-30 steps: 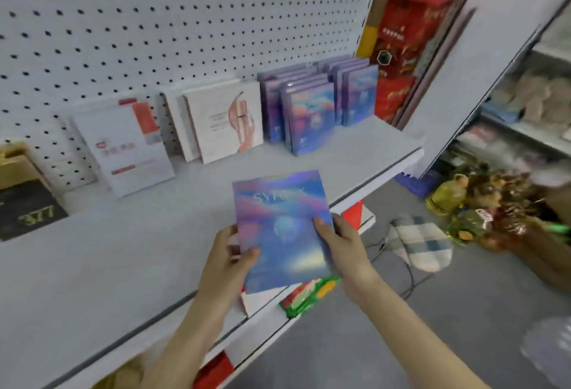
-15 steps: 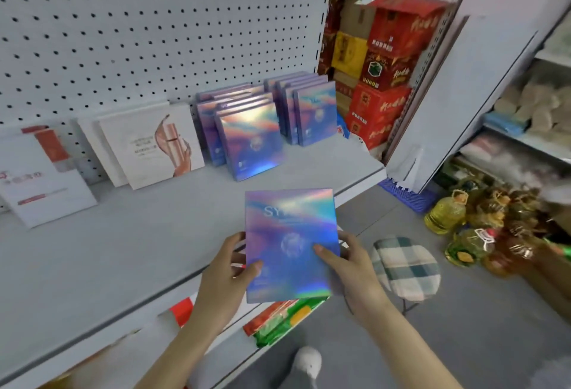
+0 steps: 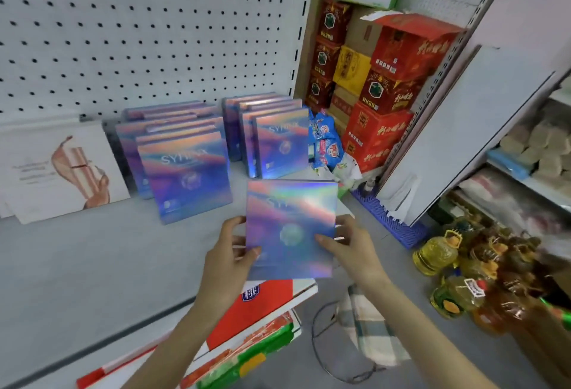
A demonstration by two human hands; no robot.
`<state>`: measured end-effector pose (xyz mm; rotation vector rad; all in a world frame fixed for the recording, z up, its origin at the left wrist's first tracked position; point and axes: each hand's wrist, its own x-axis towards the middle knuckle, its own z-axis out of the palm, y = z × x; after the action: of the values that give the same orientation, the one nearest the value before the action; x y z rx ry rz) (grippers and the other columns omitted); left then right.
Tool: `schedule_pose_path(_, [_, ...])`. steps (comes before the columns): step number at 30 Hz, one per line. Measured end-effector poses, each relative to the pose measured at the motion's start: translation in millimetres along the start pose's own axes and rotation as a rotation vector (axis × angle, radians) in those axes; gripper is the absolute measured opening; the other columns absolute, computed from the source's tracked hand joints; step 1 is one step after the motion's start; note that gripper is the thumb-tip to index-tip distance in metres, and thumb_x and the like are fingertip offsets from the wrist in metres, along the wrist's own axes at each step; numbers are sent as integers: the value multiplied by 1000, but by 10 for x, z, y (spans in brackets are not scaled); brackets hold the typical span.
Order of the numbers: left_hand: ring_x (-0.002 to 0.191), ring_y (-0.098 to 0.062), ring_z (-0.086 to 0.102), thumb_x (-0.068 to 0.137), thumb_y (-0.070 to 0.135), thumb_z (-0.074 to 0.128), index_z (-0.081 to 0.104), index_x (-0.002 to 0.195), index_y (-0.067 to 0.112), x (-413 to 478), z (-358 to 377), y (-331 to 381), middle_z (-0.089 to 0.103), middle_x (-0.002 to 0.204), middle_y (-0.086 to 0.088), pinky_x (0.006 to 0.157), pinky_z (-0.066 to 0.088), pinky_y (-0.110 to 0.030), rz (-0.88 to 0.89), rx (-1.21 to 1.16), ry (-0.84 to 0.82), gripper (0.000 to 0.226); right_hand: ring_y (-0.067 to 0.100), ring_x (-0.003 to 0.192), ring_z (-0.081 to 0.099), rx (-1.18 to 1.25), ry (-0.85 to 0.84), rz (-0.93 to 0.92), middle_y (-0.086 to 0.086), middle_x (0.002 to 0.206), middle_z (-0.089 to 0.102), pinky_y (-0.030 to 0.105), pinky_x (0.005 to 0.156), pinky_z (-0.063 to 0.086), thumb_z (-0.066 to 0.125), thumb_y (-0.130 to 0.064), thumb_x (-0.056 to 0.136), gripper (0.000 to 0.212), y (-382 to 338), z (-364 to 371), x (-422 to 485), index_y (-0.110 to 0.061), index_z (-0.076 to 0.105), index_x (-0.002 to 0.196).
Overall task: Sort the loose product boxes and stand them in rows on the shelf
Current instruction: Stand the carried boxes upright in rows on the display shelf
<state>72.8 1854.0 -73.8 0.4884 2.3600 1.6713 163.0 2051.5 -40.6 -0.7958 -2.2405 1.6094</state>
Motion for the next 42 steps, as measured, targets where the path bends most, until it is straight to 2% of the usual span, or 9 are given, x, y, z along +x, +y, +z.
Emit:
schedule_pose_path(7, [83, -18, 66, 87, 4, 63, 39, 136, 25, 676, 510, 84, 65, 90, 2, 77, 47, -28, 14, 81, 161, 58, 26, 76, 69, -35, 68, -38, 1, 79, 71, 48, 73, 56, 81, -24, 72, 28, 132, -17, 1015, -21, 64, 94])
schedule_pose_path(12, [83, -24, 70, 88, 9, 62, 40, 133, 34, 1074, 674, 58, 67, 96, 2, 74, 54, -32, 38, 194, 315, 56, 16, 75, 56, -33, 14, -126, 5, 88, 62, 38, 77, 49, 79, -12, 76, 30, 160, 120, 1776, -22, 60, 97])
schedule_pose_path(17, [100, -26, 62, 85, 42, 50, 23, 149, 31, 1387, 878, 88, 54, 123, -11, 78, 57, -42, -40, 295, 417, 71, 20, 78, 55, -86, -78, -214, 6, 90, 60, 30, 70, 42, 80, -15, 74, 35, 188, 227, 2370, -12, 64, 105])
schedule_pose_path(20, [115, -23, 54, 89, 29, 62, 6, 146, 39, 1585, 960, 230, 41, 137, -10, 93, 51, -35, -38, 309, 460, 80, 19, 92, 55, -82, -125, -290, 4, 104, 61, 31, 75, 43, 77, -15, 77, 37, 97, 267, 2622, -14, 59, 110])
schedule_pose_path(25, [105, -6, 52, 88, 24, 64, 6, 149, 43, 1632, 1015, 204, 43, 135, -1, 82, 51, -22, 19, 407, 518, 87, 0, 71, 55, 85, -64, -229, -5, 85, 59, 5, 61, 36, 81, -15, 74, 39, 126, 328, 2657, -18, 50, 97])
schedule_pose_path(30, [124, -15, 44, 88, 16, 64, 8, 149, 42, 1578, 1052, 111, 29, 150, -5, 89, 35, -10, 12, 538, 422, 87, 14, 73, 57, 237, -74, -179, 4, 86, 61, 10, 65, 43, 80, -14, 75, 34, 281, 431, 2673, -15, 51, 91])
schedule_pose_path(36, [126, -11, 44, 93, 20, 59, 15, 149, 36, 1340, 1125, 184, 30, 146, 9, 95, 43, -19, -121, 329, 398, 73, 4, 77, 59, 220, -95, -93, 13, 106, 56, 21, 70, 45, 70, 1, 81, 34, 408, 218, 2398, -14, 51, 105])
schedule_pose_path(39, [112, 1, 54, 92, 17, 59, 27, 137, 47, 934, 1143, 263, 45, 135, 11, 86, 45, -9, -213, 97, 466, 63, 16, 87, 60, 146, -148, -150, 1, 115, 49, 15, 70, 47, 67, 2, 84, 39, 374, 85, 2046, -19, 52, 113])
schedule_pose_path(42, [104, 4, 59, 92, 12, 59, 36, 132, 46, 338, 1086, 248, 53, 127, 12, 81, 46, -10, -256, 33, 524, 58, 7, 90, 62, 51, -270, -252, -11, 115, 50, 17, 77, 48, 67, -2, 86, 43, 299, 53, 1581, -31, 53, 114])
